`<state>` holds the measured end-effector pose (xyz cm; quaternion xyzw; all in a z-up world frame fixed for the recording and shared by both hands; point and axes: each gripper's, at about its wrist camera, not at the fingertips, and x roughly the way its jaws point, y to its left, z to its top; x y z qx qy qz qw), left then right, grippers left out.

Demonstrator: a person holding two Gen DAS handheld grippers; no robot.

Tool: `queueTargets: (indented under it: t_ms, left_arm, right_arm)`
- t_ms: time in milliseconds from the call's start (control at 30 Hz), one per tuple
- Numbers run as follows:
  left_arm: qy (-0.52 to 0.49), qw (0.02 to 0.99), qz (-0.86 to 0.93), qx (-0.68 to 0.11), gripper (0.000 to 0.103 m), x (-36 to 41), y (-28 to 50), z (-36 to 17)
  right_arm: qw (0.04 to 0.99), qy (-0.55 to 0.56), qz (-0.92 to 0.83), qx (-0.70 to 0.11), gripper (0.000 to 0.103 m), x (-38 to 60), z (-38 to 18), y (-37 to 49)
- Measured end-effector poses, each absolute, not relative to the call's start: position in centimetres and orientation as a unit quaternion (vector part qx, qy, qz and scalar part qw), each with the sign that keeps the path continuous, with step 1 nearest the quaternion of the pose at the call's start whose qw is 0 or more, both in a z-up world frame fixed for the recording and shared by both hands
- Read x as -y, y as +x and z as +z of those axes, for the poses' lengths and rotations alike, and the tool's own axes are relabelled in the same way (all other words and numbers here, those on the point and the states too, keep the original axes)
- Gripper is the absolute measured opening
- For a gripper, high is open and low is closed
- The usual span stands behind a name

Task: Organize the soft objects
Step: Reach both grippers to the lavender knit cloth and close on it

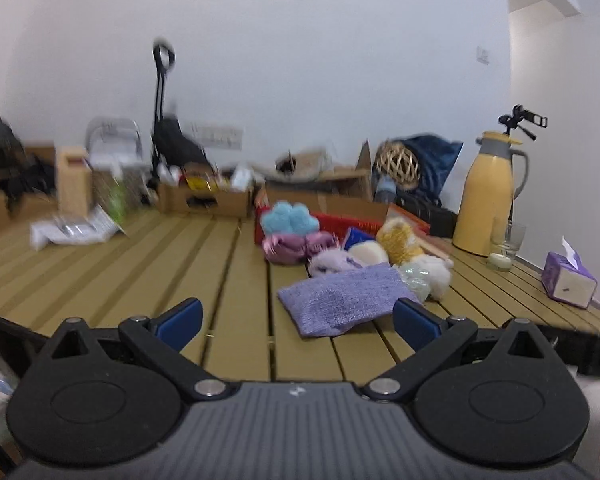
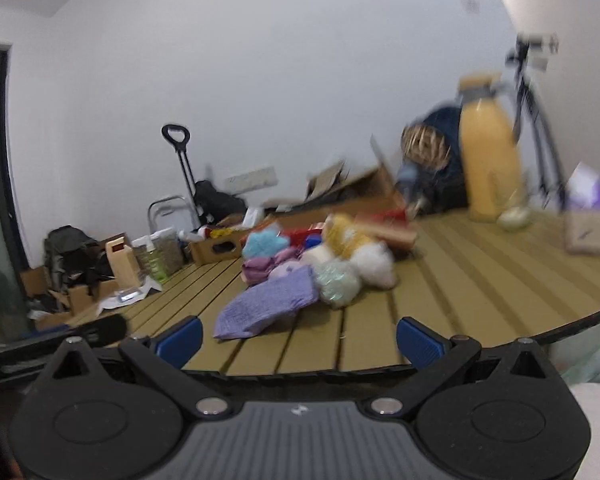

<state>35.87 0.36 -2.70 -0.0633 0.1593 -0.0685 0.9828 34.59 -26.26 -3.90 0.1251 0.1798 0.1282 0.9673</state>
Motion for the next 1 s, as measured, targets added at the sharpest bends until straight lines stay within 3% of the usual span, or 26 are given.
queueTargets:
  t_ms: [67,167,333,467,500,533,567,633,1000]
  left_arm:
    - [-0.079,0.977,-0.078,-0.179,0.101,-0.3,38.8,-3.0]
    - [-0.078,0.972,-0.078,-0.208,0.085,0.1,42.4,-3.9]
    - [-0.130,0.948,-0.093,-0.275,0.068,-0.4,46.7,-5.9]
    - [-0.133,0.944,-0.102,-0.283,0.058,-0.5,48.2,-6.6]
    - [-0.128,0.946,-0.095,-0.281,0.049,-0.6,48.4,-6.6]
    - [-0.128,0.947,-0.096,-0.279,0.029,-0.7,48.5,-6.6]
    - [-0.138,0.941,-0.115,-0.286,0.018,-0.9,48.9,-6.7]
    - [-0.167,0.932,-0.127,-0.296,0.012,-1.3,49.2,-6.5]
    - [-0.136,0.951,-0.134,-0.244,0.008,-0.6,44.6,-3.3]
  right_arm:
    - [0.966,0.121,0.135,-0.186,0.103,26.0,-4.1,37.5]
    - [0.966,0.106,0.142,-0.191,0.098,25.3,-4.2,41.6]
    - [0.945,0.147,0.146,-0.252,0.057,24.9,-5.5,48.3]
    - [0.931,0.182,0.158,-0.275,0.036,24.7,-7.1,51.8]
    - [0.925,0.195,0.163,-0.282,0.029,24.8,-7.4,52.4]
    - [0.922,0.202,0.165,-0.287,0.022,24.9,-7.7,52.7]
    - [0.922,0.201,0.168,-0.286,0.018,24.9,-7.9,52.9]
    - [0.922,0.192,0.173,-0.289,0.004,24.7,-8.1,53.0]
    - [0.938,0.138,0.186,-0.258,0.003,24.0,-6.2,48.6]
